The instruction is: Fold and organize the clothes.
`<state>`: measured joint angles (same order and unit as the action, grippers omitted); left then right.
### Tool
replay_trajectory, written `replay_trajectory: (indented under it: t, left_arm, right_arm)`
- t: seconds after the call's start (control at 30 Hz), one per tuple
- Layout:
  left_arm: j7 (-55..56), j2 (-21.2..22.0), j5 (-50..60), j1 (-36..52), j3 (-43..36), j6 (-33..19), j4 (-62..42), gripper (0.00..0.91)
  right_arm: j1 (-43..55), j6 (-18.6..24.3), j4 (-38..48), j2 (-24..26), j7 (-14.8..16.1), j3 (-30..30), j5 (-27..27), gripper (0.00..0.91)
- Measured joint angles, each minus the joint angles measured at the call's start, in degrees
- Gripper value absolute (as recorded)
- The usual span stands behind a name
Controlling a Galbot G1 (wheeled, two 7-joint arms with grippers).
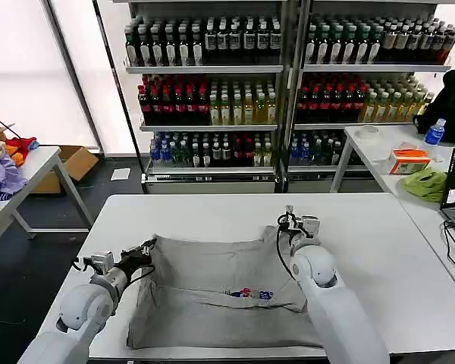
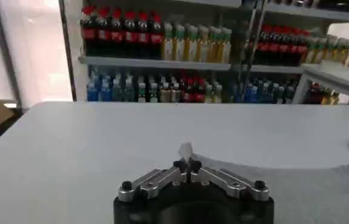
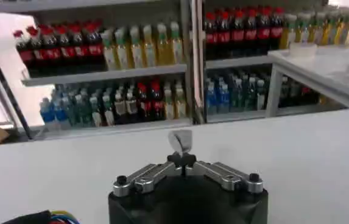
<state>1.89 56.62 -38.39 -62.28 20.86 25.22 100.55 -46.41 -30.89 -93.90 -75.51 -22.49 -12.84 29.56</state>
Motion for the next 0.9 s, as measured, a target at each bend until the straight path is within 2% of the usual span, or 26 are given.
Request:
replay_trajectory:
  t: [0.5,0.9]
  left_arm:
    - [-1.7,0.0,2.3,-9.5,3.7,-2.3,7.5,0.000]
    - [-2.4,0.9,5.0,-17.8,6.4,-3.9,11.7,0.000]
  right_arm:
    - [-15.6,1.1,-15.9,2.4,0.9,-4.8,-0.6,0.000]
    - [-30.2,2.2,-26.6,6.0,0.7,-11.2,1.5,0.000]
